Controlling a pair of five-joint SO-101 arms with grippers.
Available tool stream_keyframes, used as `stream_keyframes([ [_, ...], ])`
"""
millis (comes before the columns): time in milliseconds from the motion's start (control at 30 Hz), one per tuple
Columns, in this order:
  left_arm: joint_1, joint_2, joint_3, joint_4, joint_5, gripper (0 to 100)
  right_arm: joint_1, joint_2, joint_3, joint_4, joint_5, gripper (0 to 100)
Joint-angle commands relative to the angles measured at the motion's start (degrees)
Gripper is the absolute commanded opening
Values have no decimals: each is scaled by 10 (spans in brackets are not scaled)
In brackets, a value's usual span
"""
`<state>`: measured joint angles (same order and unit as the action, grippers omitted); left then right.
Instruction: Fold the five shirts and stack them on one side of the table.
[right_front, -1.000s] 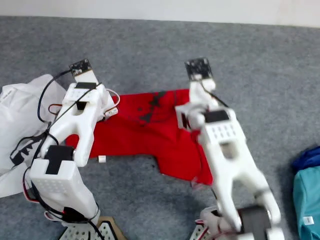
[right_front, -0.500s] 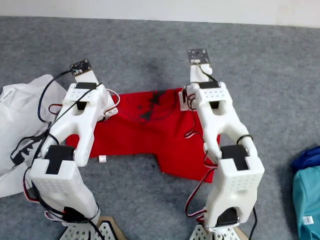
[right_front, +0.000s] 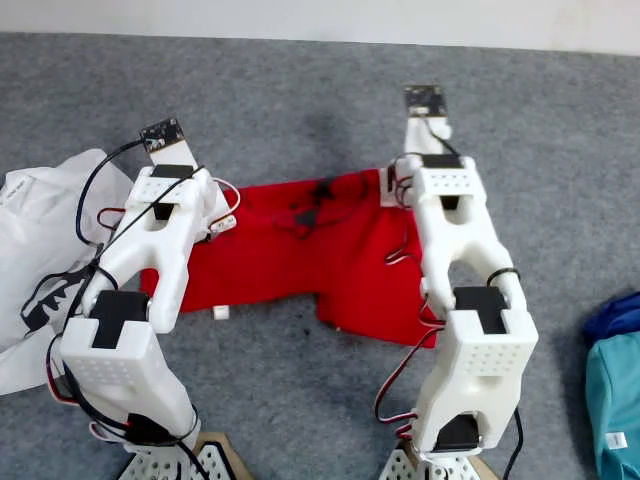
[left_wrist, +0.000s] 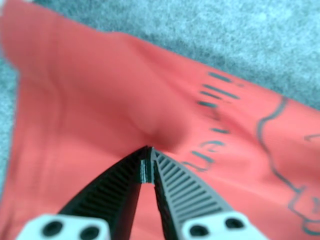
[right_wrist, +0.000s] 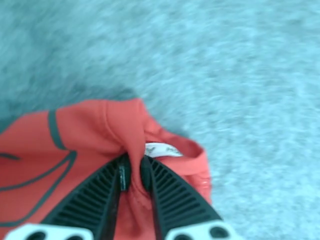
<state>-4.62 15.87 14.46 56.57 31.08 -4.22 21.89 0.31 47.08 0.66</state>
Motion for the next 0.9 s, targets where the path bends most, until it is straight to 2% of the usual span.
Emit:
stream_keyframes([
  [0,-1,-2,-18,-6,2,11,31,-9,-50,7,-31,6],
  [167,-1,-2,-18,-7,2,11,37,-5,-102,49,-34,6],
  [267,-1,-1,-16,-14,2,11,23,-4,-86,48,-31,12],
  [500,-6,-3,-12,-20,2,11,1,-8,-40,72,-16,217],
  [600,-33,-12,-15,-19,5,11,3,-9,-40,83,-9,211],
  [733,-69,-53,-22,-16,6,11,10,-18,-41,86,-44,183],
  [867,-82,-131,-26,34,7,11,9,-76,-21,99,-55,132],
])
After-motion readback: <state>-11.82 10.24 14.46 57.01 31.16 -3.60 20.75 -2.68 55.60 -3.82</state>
